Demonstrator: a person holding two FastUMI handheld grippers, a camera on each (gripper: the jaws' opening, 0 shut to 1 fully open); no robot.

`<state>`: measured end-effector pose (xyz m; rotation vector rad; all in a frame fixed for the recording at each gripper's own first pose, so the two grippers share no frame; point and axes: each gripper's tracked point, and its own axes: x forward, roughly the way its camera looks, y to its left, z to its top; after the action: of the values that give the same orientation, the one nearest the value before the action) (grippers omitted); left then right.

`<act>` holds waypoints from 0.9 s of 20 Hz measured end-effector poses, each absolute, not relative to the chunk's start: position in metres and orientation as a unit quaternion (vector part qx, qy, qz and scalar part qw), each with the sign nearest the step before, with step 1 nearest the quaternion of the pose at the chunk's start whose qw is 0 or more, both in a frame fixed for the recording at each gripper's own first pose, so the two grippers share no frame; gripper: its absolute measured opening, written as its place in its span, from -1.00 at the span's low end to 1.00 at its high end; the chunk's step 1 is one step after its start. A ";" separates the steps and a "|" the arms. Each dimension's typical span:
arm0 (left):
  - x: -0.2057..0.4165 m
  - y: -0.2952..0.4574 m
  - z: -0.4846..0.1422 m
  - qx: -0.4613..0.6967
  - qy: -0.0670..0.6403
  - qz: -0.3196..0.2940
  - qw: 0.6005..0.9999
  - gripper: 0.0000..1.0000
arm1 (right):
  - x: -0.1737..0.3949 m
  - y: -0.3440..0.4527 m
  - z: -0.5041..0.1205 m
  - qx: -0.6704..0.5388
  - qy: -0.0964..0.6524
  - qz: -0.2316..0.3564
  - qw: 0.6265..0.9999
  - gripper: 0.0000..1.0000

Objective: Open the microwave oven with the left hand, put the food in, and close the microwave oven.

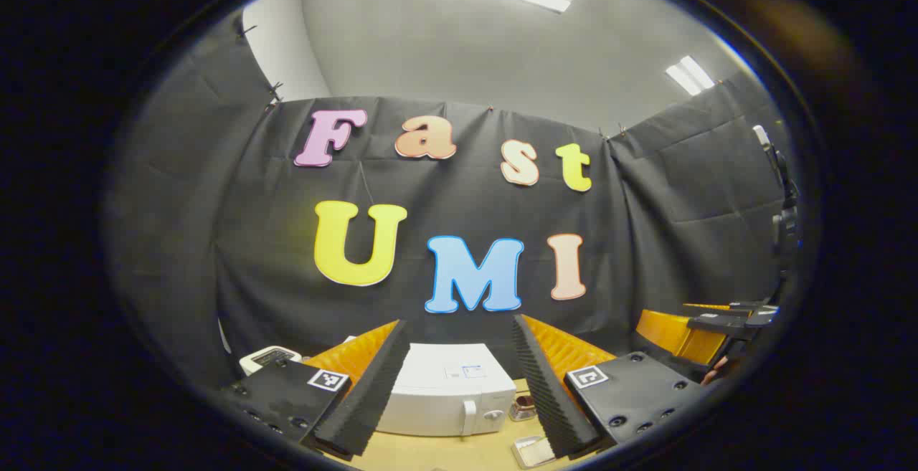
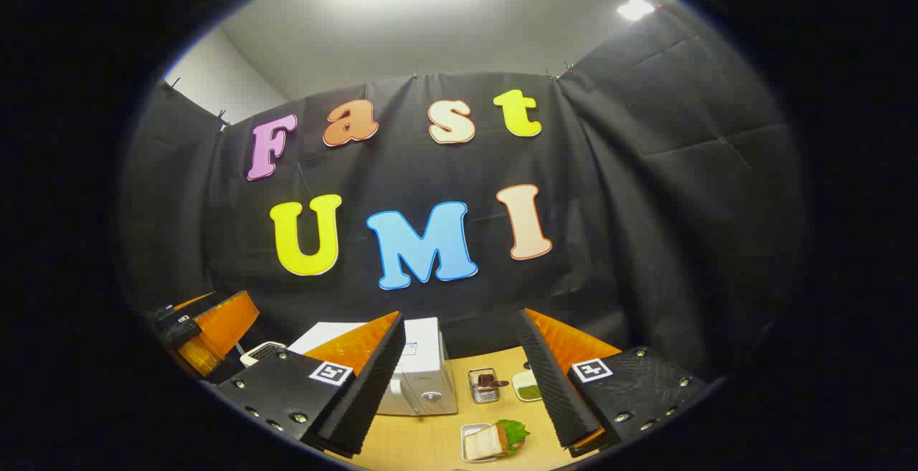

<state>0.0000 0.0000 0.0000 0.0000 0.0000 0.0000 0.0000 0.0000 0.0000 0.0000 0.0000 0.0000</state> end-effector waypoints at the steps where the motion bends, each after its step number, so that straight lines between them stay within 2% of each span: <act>1: 0.003 -0.004 -0.003 -0.002 0.001 -0.001 1.000 0.89 | 0.003 -0.002 0.002 0.000 -0.002 0.001 1.000 0.90; 6: 0.013 -0.009 -0.011 -0.006 0.004 0.004 1.000 0.93 | 0.017 -0.015 0.006 0.000 -0.006 0.002 1.000 0.90; 9: 0.019 -0.005 -0.011 -0.005 0.004 0.012 1.000 0.87 | 0.023 -0.018 0.007 -0.003 -0.003 0.005 1.000 0.92; 18: 0.028 -0.007 -0.024 -0.005 0.007 0.008 1.000 0.87 | 0.030 -0.015 0.007 -0.026 -0.006 0.021 0.999 0.95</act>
<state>0.0279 -0.0070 -0.0238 -0.0103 0.0137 0.0167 0.0297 -0.0146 0.0069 -0.0522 -0.0113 0.0425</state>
